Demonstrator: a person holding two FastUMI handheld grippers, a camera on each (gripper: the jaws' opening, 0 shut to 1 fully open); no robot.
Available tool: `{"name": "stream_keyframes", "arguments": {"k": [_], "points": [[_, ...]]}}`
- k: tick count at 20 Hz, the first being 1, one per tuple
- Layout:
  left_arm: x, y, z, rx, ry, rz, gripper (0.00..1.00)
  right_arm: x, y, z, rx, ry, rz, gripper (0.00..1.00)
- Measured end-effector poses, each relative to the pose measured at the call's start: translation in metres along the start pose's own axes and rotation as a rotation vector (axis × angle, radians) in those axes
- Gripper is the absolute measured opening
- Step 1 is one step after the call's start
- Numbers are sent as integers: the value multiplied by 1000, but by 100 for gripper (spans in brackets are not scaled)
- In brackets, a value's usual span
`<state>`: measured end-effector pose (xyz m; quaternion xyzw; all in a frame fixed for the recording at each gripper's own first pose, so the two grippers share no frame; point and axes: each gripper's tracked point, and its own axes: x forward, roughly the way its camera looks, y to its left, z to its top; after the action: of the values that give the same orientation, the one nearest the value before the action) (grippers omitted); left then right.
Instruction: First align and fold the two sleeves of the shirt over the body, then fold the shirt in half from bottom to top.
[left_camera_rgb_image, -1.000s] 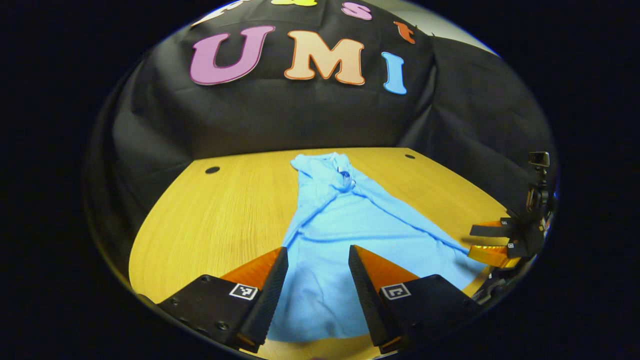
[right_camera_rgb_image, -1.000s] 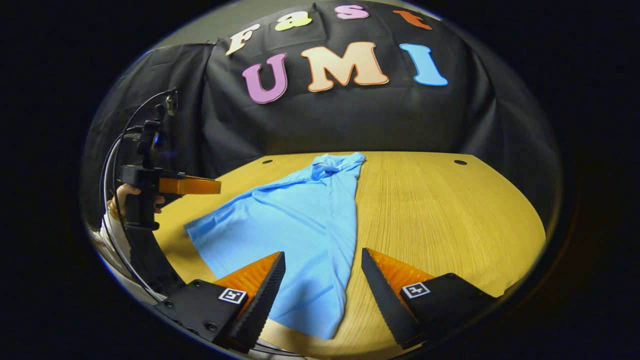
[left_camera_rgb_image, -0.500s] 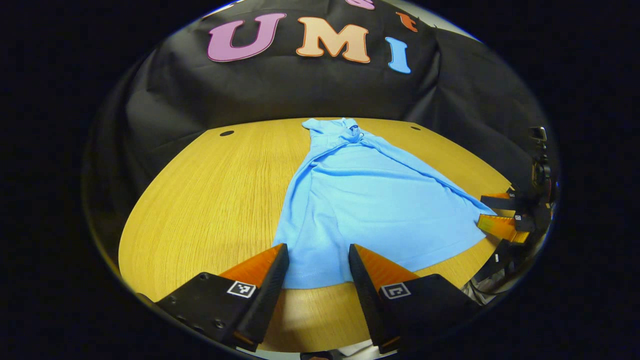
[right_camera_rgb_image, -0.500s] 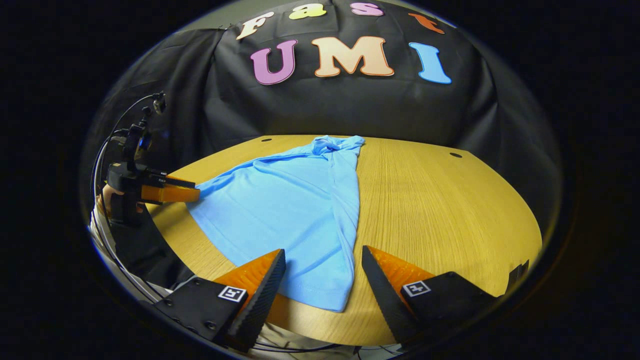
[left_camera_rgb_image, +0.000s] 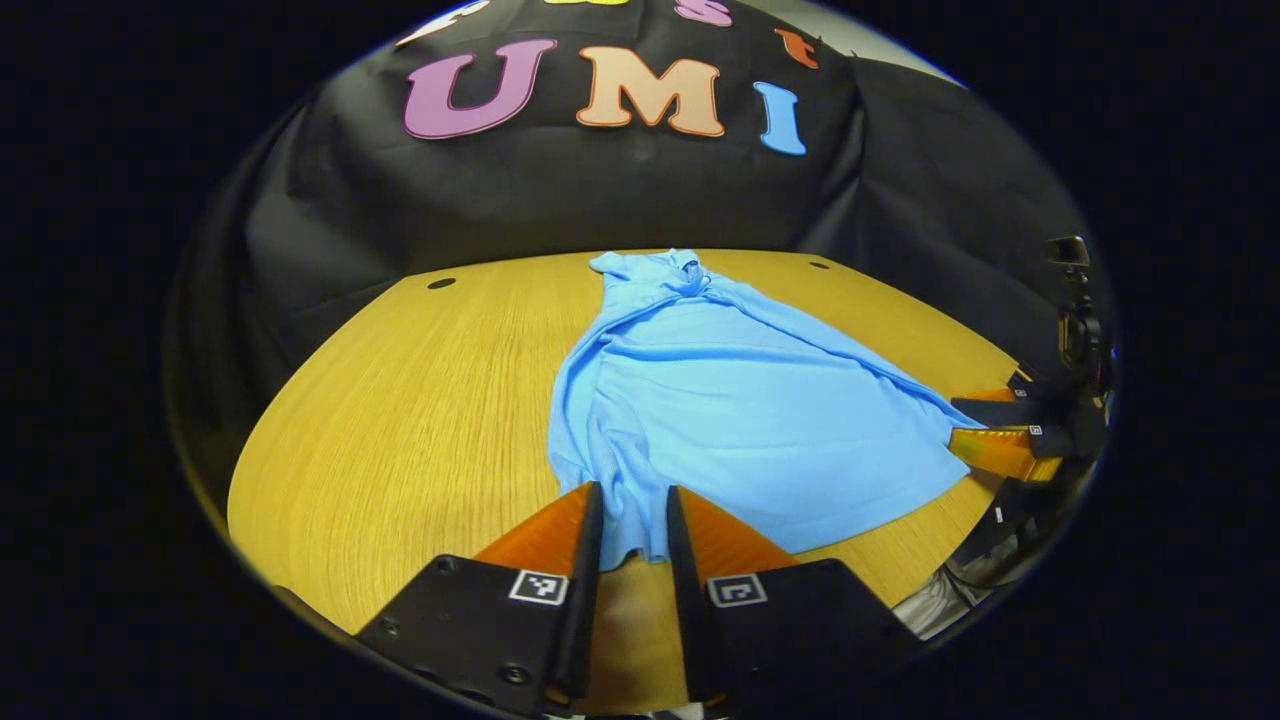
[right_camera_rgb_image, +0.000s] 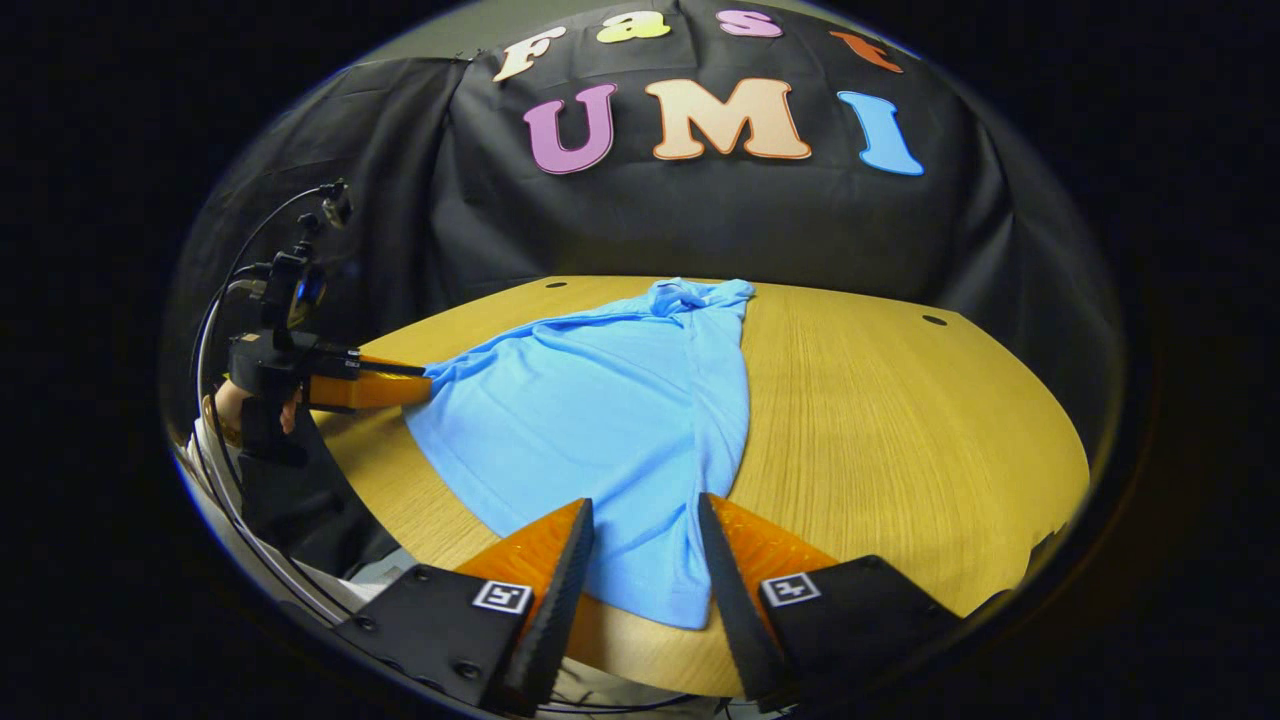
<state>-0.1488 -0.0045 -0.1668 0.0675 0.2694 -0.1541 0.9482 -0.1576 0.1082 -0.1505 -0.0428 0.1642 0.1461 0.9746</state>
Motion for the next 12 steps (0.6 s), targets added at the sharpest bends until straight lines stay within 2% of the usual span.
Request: {"name": "stream_keyframes", "arguments": {"k": [2,3,4,5,8,9,12], "points": [[2,-4,1,15,-14,1,20,0,9,-1,-7,7,28,44],[3,-5,2,35,-21,7,7,1,12,-2,-6,12,44,34],[4,-5,2,59,-26,11,6,1,15,-1,-9,15,55,31],[6,-6,3,80,-33,13,6,-1,17,-1,-25,15,58,14],[5,-7,4,82,-45,13,3,-1,16,5,-58,1,61,11],[5,-8,5,62,-50,5,2,5,17,3,-34,10,67,3],[3,-9,10,13,-57,-11,0,3,15,9,-2,7,76,2]]}}
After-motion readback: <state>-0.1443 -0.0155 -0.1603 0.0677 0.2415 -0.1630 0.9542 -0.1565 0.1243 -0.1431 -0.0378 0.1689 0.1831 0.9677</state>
